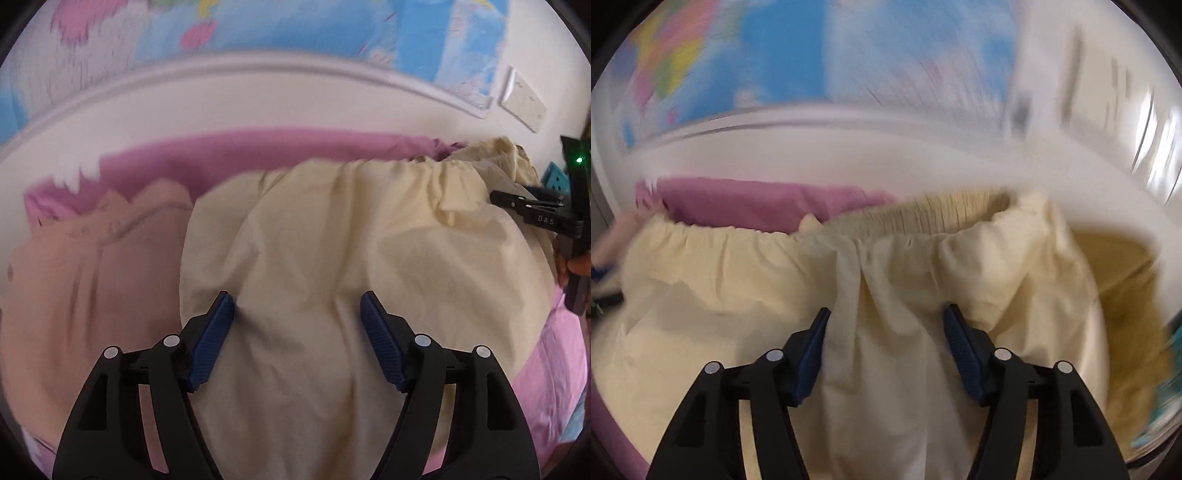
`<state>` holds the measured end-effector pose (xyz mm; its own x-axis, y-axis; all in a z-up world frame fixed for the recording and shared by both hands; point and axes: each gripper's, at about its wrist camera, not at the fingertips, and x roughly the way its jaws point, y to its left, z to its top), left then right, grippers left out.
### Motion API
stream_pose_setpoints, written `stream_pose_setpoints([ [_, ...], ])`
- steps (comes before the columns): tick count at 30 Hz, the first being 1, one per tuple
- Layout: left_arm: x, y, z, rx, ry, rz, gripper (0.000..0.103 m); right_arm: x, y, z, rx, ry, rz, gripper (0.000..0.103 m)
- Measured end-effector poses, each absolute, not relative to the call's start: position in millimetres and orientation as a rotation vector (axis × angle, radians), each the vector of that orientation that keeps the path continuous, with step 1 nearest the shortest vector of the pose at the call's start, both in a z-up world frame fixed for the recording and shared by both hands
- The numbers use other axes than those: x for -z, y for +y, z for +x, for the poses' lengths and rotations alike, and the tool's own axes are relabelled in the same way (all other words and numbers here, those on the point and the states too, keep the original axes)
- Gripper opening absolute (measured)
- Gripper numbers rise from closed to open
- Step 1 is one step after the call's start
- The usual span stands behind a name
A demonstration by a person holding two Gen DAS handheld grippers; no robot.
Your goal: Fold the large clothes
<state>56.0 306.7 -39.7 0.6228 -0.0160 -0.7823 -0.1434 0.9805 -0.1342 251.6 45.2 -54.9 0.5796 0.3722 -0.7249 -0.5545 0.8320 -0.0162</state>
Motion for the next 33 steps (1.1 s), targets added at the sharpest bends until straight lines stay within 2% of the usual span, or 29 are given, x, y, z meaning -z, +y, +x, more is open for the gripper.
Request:
stream_pose_setpoints([
  [5, 40, 309, 50, -0.123, 0.879, -0.21, 0.071, 43, 35, 245, -0.578, 0.785, -0.211, 0.062],
  [7, 28, 305, 34, -0.131, 0.831, -0.226, 0.071, 26, 11, 226, -0.646, 0.758, -0.101, 0.068],
  [9, 13, 306, 7, -0.124, 0.757, -0.245, 0.075, 12, -22, 207, -0.692, 0.732, 0.014, 0.074],
  [11, 6, 308, -19, -0.115, 0.718, -0.281, 0.08, 10, -57, 186, -0.752, 0.735, 0.126, 0.075],
  [14, 9, 312, -58, -0.063, 0.703, -0.364, 0.08, 23, -96, 160, -0.795, 0.776, 0.261, 0.078],
  [19, 40, 307, -96, 0.056, 0.744, -0.574, 0.08, 79, -139, 135, -0.84, 0.936, 0.522, 0.078],
  [24, 69, 278, -72, 0.143, 0.831, -0.665, 0.079, 118, -129, 142, -0.802, 1.007, 0.664, 0.079],
  [27, 84, 269, -53, 0.179, 0.854, -0.743, 0.079, 124, -120, 155, -0.749, 1.007, 0.691, 0.086],
  [33, 92, 279, -24, 0.169, 0.811, -0.885, 0.082, 125, -108, 170, -0.655, 0.944, 0.778, 0.089],
])
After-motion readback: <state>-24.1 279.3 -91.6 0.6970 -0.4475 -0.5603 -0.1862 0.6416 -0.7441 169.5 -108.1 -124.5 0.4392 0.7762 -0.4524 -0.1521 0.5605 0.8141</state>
